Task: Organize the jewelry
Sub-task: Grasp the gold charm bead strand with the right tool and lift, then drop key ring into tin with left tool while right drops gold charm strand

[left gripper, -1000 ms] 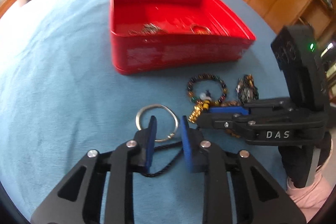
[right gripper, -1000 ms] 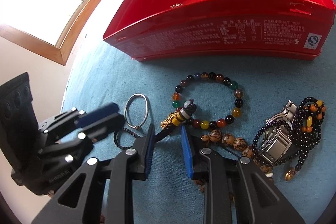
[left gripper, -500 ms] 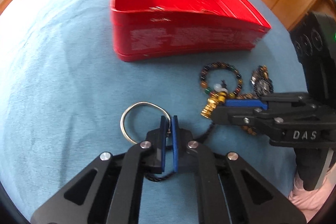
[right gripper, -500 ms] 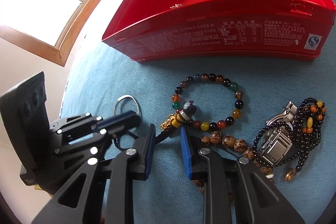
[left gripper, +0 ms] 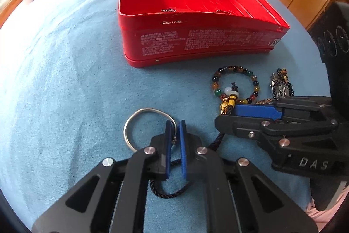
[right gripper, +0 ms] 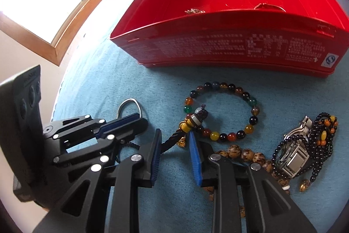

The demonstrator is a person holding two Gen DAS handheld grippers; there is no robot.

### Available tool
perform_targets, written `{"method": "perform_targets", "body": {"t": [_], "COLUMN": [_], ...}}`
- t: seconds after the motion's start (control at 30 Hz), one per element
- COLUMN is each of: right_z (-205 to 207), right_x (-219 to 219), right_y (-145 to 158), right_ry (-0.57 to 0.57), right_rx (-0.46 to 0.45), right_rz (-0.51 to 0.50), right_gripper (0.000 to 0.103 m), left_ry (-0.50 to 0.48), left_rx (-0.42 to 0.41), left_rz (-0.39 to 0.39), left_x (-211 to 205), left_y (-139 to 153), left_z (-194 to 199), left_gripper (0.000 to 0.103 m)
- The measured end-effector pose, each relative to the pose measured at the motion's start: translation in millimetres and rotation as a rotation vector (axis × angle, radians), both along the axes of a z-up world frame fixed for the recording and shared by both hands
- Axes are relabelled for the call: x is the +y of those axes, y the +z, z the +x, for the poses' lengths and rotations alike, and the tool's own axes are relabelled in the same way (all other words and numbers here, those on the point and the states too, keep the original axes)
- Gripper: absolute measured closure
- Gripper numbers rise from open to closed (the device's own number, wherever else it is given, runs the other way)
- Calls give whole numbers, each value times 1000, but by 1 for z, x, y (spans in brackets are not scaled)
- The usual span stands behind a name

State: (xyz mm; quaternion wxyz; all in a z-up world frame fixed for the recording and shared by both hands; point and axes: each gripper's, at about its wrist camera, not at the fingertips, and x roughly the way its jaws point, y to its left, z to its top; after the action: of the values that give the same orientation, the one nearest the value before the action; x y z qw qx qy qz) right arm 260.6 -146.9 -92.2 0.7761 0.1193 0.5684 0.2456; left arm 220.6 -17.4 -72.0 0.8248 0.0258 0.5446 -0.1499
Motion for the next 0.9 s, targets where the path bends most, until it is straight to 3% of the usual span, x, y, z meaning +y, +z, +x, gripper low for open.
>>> {"method": "perform_targets", "body": {"t": [0.1, 0.17, 0.23, 0.4, 0.73, 0.9], "right_z": [-2, -4, -3, -12, -21, -18], "right_x": [5, 8, 5, -5, -49, -77], "right_y": [1, 3, 3, 15, 58, 89], "right_ry": [0, 1, 13, 20, 20, -9], "right_rx": [-22, -36, -29, -54, -109, -153], "right_rz": [-32, -45, -18, 22, 172, 175], "right_gripper": [83, 93, 97, 97, 97, 97], "left_ry": [5, 17, 30, 64, 62, 38], "left_rx": [-6, -10, -10, -59, -98, -136], "left_rz": [-1, -17, -41, -88, -261, -278], "left_x": [-3, -1, 3, 12, 23, 16], "left_y": [-2, -1, 0, 15, 51, 82], "left_z": [1, 0, -1, -4, -9, -6], "left_gripper": [100, 100, 100, 100, 100, 100]}}
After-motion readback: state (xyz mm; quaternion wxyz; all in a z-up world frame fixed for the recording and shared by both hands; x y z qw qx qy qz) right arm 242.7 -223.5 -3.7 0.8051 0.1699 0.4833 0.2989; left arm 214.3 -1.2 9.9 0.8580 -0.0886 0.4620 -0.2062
